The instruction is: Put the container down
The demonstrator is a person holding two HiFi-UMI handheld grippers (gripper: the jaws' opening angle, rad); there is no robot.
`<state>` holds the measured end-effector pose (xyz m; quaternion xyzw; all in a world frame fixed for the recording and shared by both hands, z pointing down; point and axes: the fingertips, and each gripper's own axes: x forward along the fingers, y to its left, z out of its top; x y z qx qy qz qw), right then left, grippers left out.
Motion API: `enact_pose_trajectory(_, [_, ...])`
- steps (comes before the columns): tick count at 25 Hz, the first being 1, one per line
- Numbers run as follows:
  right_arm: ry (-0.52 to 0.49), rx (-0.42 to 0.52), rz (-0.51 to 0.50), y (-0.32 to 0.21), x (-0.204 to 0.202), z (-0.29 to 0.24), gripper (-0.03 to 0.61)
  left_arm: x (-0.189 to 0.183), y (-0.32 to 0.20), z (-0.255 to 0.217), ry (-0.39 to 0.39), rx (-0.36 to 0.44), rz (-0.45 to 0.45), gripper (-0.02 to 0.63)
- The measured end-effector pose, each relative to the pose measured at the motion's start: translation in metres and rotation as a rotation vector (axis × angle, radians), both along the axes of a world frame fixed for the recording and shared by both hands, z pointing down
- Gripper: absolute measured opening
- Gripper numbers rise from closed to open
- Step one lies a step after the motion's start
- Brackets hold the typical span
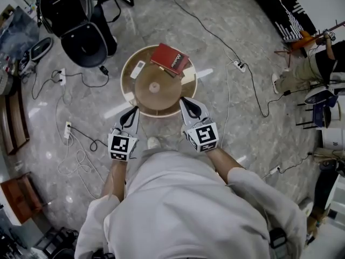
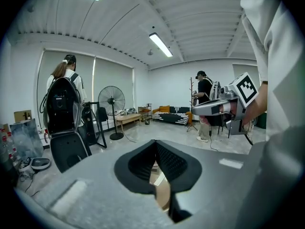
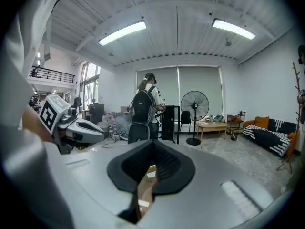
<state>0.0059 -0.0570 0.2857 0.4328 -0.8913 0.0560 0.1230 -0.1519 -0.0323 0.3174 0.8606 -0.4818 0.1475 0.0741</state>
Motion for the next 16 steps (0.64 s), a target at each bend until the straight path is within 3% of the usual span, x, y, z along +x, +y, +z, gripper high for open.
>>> enact_pose_trajectory(16, [0.005,-0.006,-0.009,-0.012,-0.009,-0.002,0.002,-0.005,-0.006,-0.003,0.001,-0.008,0.004,0.007])
